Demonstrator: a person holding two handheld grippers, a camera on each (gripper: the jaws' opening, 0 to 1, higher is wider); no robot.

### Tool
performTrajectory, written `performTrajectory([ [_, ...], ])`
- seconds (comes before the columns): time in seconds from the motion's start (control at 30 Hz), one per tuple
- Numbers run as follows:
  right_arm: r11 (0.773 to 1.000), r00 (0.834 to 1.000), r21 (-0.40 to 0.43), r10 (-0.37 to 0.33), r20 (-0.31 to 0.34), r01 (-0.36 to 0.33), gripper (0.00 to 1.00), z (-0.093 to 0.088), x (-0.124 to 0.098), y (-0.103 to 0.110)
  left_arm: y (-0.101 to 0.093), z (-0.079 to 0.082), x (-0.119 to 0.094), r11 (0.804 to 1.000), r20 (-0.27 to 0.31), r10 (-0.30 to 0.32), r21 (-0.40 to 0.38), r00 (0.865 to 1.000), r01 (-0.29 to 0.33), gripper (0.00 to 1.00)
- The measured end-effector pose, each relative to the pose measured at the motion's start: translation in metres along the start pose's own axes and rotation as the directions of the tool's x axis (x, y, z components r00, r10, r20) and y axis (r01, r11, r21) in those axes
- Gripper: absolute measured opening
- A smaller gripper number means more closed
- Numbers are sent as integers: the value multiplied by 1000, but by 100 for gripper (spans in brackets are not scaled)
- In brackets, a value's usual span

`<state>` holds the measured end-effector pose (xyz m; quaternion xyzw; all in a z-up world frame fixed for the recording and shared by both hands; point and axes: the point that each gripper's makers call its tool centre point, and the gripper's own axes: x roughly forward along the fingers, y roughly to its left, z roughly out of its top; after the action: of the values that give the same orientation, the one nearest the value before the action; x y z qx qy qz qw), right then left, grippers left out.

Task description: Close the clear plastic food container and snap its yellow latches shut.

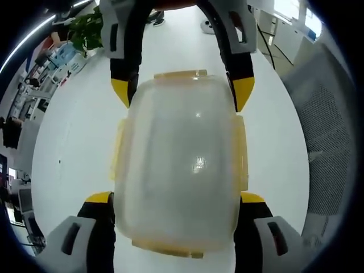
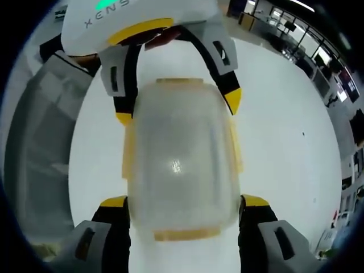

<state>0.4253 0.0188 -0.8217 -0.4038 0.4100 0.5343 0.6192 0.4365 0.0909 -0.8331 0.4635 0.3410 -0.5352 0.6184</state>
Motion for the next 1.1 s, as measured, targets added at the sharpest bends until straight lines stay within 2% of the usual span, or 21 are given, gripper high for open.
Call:
performTrajectory([
  [0.73,1000,1000,-28,8,8,-8,79,42,15,6,-3,-41,-16,1000,-1,11,-28,1000,-11,89],
  [1.1,999,1000,-32,9,25,-8,79,46,15,5,-2,-45,-17,999,-1,9,-37,1000,-9,89],
])
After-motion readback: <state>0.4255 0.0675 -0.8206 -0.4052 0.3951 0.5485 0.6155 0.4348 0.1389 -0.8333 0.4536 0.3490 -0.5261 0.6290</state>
